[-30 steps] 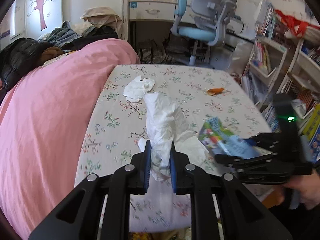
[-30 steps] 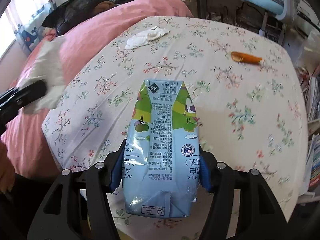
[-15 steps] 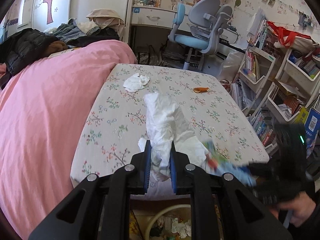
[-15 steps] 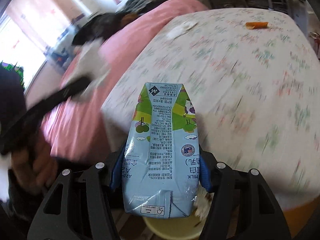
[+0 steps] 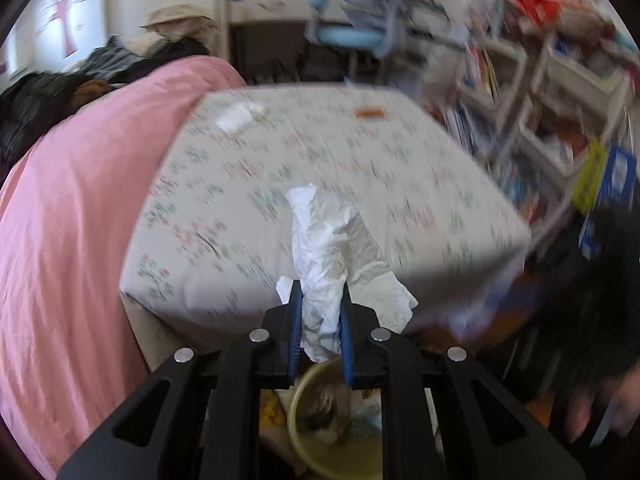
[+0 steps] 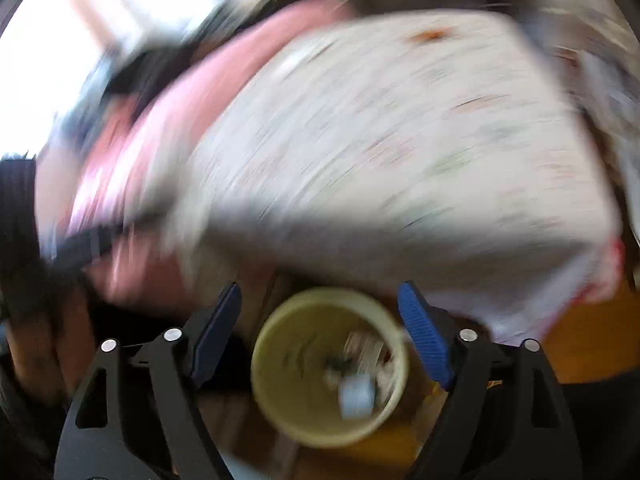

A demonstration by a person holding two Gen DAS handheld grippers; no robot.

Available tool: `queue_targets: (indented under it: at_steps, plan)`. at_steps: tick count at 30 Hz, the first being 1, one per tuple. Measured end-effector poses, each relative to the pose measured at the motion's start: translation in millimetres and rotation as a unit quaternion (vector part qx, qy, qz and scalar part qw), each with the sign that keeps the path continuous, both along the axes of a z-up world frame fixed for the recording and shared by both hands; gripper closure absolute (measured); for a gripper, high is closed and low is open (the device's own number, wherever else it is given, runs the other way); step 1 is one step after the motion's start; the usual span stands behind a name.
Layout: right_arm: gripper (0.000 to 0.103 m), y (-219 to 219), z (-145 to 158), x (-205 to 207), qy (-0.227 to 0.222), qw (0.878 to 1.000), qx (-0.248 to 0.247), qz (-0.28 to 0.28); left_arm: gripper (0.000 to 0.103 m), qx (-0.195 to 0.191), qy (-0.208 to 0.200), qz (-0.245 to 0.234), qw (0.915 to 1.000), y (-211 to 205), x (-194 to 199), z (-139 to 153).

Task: Collect trash
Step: 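Carry the carton to the yellow bin and open the right gripper while the left gripper holds the tissue, then carry the tissue over the yellow bin and open the left gripper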

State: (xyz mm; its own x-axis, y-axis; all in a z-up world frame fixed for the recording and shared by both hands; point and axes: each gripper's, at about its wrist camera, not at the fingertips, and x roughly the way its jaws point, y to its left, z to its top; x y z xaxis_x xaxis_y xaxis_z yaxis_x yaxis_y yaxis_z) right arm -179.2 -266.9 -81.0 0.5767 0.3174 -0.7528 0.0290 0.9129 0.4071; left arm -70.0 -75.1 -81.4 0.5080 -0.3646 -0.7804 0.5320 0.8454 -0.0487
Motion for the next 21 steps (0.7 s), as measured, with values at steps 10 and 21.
queue_targets:
  at_steps: [10,21]
  plan:
    - [0.021,-37,29,0,-0.070,0.990,0.004,-0.120,0.065,0.200,0.069,-0.239,0.9475,-63,-73,-73]
    - [0.013,-42,57,41,-0.122,0.981,-0.114,-0.100,0.023,0.113,-0.005,-0.104,0.9882,-28,-37,-24]
